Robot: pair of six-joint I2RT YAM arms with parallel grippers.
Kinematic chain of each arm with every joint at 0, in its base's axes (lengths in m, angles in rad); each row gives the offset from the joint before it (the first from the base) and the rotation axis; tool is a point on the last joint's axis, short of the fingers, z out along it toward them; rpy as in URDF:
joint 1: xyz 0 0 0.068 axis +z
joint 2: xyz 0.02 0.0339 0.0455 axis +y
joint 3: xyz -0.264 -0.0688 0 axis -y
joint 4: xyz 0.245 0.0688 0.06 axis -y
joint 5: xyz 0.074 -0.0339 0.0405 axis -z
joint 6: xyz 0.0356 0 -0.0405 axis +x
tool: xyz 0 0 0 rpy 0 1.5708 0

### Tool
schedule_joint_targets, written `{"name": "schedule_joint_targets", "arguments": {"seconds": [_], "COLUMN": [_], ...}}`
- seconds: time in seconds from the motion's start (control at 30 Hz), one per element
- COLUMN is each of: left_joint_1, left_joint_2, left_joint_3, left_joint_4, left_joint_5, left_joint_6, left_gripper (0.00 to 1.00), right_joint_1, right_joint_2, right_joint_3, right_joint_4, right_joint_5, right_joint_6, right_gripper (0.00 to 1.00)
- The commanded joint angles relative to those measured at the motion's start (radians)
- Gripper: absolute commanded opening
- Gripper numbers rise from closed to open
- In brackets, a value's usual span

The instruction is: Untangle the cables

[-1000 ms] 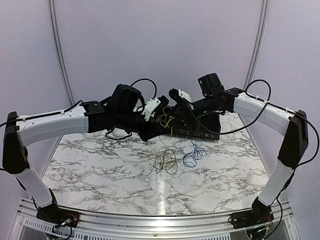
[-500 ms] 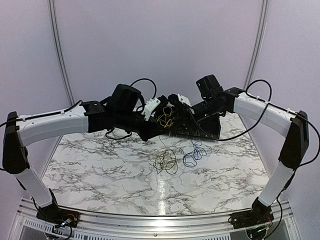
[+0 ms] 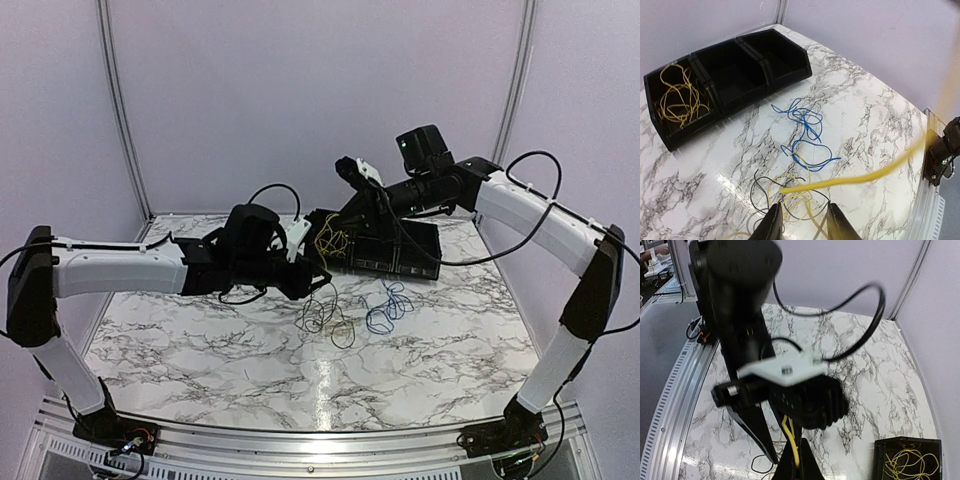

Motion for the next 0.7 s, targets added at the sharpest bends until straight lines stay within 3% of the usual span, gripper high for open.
{"name": "schedule_joint_targets", "arguments": {"seconds": [0.0,0.1,0.2,0.37,0.53,0.67], "left_joint_1": [0.007,0.007,0.012,0.028,0.039,0.042], "left_joint_2": [0.076,0.171,0.269,0.355,0.324,0.260], "left_joint_3": [-0.069,-0.023,0.007,-0.060,-0.184,-0.261], "left_joint_4": [0.343,0.415,0.439,0.483,0.529,0.530], "left_joint_5": [-0.062,-0.055,-0.050,-0.016,-0.008,-0.025], "left_joint_6": [-0.140,-0.164,-0.175,-0.239,-0.286,-0.292], "left_gripper": [0.33,0.30,0.18,0.14,0.15,0.28], "right_joint_1": [0.009,0.009,0.008,0.009,0.008,0.003], "right_joint_2": [-0.066,-0.050,-0.022,0.020,-0.007,-0.016], "right_joint_3": [0.115,0.197,0.313,0.523,0.544,0.490], "right_joint_4": [0.034,0.023,0.007,0.052,0.172,0.227], "right_joint_5": [-0.041,-0.045,-0.042,0.019,0.118,0.173], "right_joint_6": [0.142,0.193,0.237,0.316,0.348,0.327], "right_gripper": [0.00,0.00,0.00,0.00,0.00,0.00]}}
